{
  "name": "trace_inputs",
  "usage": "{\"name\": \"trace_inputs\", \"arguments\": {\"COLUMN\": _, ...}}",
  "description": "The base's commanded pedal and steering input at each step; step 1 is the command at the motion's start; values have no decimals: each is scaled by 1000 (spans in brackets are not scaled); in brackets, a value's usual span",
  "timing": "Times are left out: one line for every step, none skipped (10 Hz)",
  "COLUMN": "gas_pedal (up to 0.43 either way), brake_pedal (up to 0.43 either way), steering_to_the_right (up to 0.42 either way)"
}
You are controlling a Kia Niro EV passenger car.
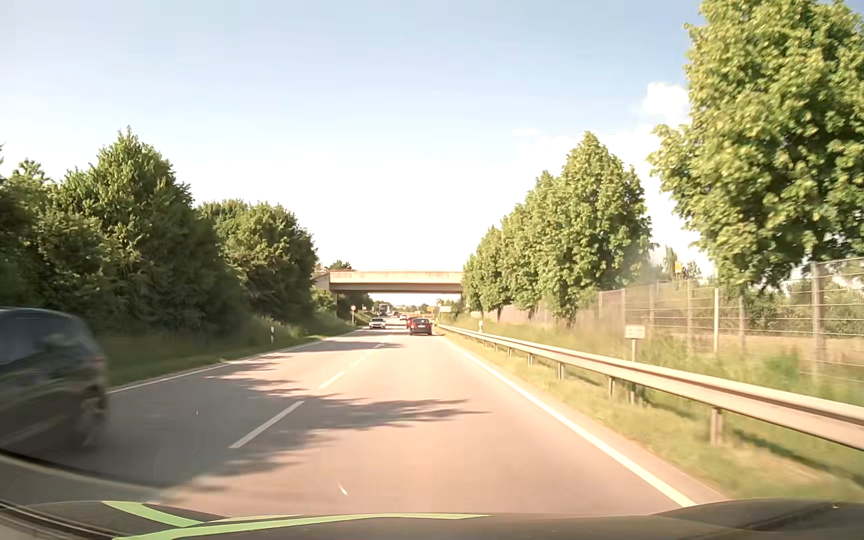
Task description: Follow the waypoints while adhering to traffic rules and regulations
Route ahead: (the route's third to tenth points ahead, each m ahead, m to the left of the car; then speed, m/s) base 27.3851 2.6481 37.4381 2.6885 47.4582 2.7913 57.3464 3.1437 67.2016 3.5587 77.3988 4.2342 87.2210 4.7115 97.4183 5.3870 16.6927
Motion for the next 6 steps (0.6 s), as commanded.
{"name": "trace_inputs", "arguments": {"gas_pedal": 47, "brake_pedal": 0, "steering_to_the_right": -1}}
{"name": "trace_inputs", "arguments": {"gas_pedal": 59, "brake_pedal": 0, "steering_to_the_right": -1}}
{"name": "trace_inputs", "arguments": {"gas_pedal": 59, "brake_pedal": 0, "steering_to_the_right": -2}}
{"name": "trace_inputs", "arguments": {"gas_pedal": 67, "brake_pedal": 0, "steering_to_the_right": -2}}
{"name": "trace_inputs", "arguments": {"gas_pedal": 67, "brake_pedal": 0, "steering_to_the_right": -2}}
{"name": "trace_inputs", "arguments": {"gas_pedal": 67, "brake_pedal": 0, "steering_to_the_right": -2}}
